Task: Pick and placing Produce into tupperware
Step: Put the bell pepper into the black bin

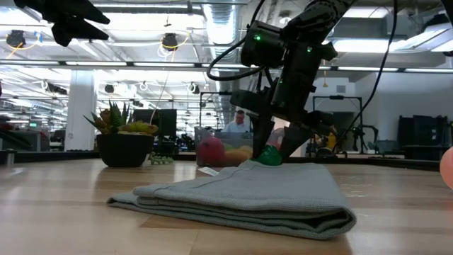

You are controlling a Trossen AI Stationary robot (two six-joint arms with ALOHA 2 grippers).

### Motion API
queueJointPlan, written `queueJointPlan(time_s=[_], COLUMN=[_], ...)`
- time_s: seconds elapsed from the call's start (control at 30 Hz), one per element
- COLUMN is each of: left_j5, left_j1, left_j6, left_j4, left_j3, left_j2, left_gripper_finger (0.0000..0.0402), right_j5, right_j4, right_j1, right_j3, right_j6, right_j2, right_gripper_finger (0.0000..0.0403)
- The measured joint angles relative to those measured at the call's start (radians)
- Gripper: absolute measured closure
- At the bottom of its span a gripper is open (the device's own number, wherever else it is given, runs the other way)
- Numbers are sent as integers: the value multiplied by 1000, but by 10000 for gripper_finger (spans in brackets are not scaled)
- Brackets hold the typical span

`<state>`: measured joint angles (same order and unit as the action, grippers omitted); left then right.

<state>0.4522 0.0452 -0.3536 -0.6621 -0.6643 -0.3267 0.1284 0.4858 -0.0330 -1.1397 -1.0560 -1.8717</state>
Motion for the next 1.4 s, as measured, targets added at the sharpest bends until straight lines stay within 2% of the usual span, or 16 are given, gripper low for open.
queueJointPlan(time_s=[0.73, 1.4], left_j5=[0, 0], left_j1=[0, 0], left_j6=[-1, -1], left_j4=[0, 0], left_j3=[0, 0], left_j2=[0, 0], left_gripper_finger=[175, 175], right_j5=[3, 31], right_j4=[-8, 52], right_j1=[34, 68], right_j3=[-3, -123], right_j6=[-28, 17], right_j2=[9, 10], right_gripper_finger=[156, 157])
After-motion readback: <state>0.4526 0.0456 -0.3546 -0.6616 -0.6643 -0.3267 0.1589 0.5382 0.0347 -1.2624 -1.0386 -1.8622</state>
